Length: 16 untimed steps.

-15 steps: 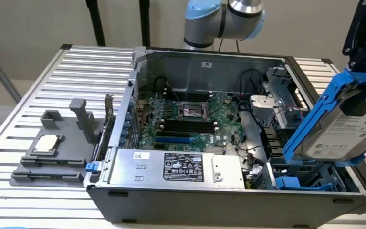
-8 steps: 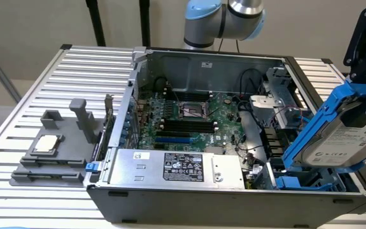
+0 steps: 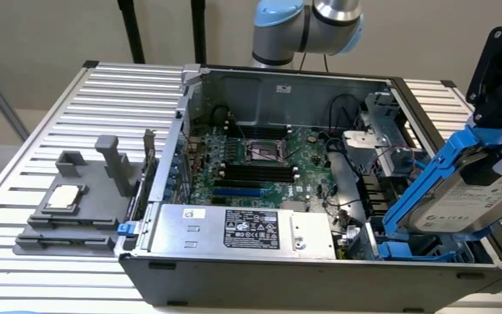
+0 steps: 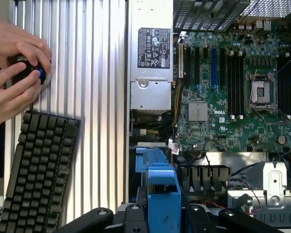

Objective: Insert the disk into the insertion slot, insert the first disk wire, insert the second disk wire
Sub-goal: 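Insert the disk into the insertion slot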

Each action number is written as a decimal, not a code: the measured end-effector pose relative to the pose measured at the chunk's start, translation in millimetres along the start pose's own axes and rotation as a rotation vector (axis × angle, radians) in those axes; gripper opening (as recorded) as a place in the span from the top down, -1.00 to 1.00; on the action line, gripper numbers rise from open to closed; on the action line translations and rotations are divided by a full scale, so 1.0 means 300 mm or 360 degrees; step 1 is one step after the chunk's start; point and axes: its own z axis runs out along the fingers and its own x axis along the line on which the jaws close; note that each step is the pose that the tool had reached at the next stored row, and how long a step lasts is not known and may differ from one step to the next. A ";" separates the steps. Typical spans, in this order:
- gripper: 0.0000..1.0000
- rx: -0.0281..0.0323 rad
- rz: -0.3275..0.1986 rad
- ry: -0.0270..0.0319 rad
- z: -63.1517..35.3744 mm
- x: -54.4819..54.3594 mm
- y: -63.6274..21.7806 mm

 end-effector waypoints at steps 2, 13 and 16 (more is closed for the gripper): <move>0.36 -0.00002 0.0000 -0.00107 0.010 0.005 0.000; 0.36 -0.00012 -0.0002 -0.00591 0.062 0.013 -0.008; 0.36 -0.00012 -0.0002 -0.00617 0.070 0.013 -0.013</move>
